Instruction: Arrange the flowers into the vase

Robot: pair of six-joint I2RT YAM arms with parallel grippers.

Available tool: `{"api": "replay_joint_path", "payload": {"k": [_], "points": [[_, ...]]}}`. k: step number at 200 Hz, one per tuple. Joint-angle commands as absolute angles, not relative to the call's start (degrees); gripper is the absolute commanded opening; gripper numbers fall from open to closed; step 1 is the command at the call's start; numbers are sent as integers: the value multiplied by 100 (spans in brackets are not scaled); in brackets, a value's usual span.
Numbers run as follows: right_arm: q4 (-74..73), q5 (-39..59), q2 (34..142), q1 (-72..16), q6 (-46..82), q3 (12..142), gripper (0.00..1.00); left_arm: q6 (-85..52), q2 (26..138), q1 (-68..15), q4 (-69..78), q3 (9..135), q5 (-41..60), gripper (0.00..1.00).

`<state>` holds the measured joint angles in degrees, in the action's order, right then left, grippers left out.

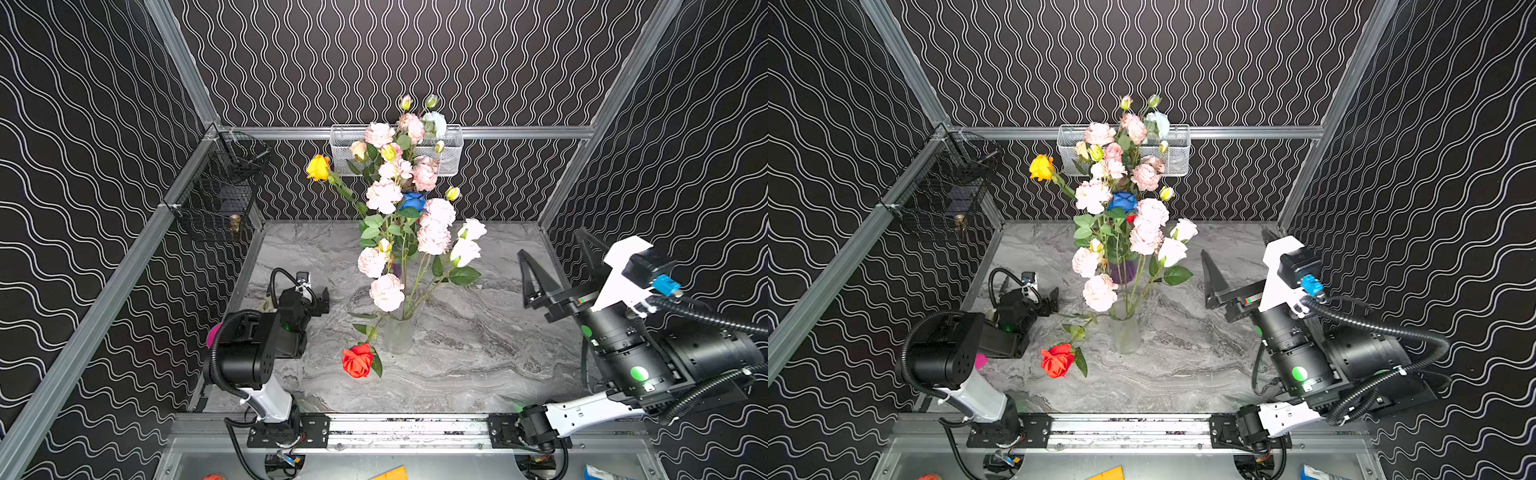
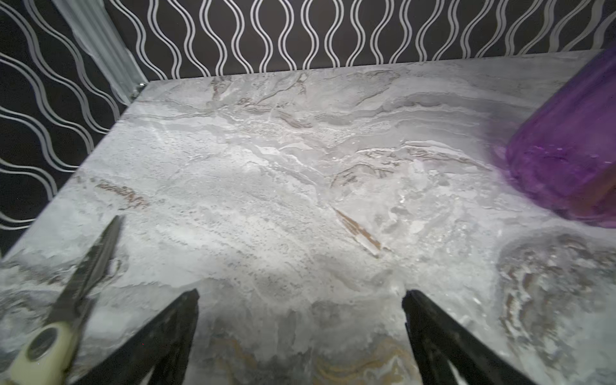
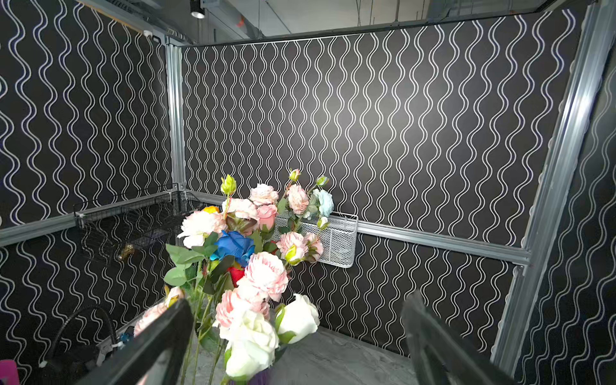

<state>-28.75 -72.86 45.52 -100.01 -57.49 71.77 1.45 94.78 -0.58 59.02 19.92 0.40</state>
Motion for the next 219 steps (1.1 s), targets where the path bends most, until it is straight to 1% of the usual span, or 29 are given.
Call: {"api": "replay_joint_path", "payload": {"k": [1,28,46,62,72,122,139,146,190,210,219], "points": [[-3202,-7209,4549,-9936,-5766,7141,99,234,9476,-77,6026,2031,39,99],[-3273,-7124,4357,-9833,-5688,6976,99,234,9475,-78,6006,2031,42,99],[-2839,-7123,4298,-9689,-5373,7048,99,238,9475,-86,6010,2037,36,99],[-2907,-6961,4175,-9524,-5288,6937,99,237,9475,-81,6008,2033,31,99],[-2644,-6897,4200,-9341,-5081,7003,99,244,9479,-88,6008,2035,35,99],[-948,-5917,4707,-7551,-3327,7425,99,240,9476,-85,6001,2039,31,99],[-434,-5658,4872,-7083,-2836,7576,99,238,9477,-81,6003,2039,24,99],[-210,-5395,4938,-6880,-2609,7631,99,238,9478,-83,6005,2045,19,99],[304,-4447,5029,-5799,-1777,7534,99,242,9475,-88,5996,2039,22,99],[535,-3730,5015,-5023,-1335,7342,99,239,9483,-88,5998,2039,13,99],[576,-3395,4980,-4528,-1137,7198,99,239,9475,-89,5999,2039,11,99]]}}
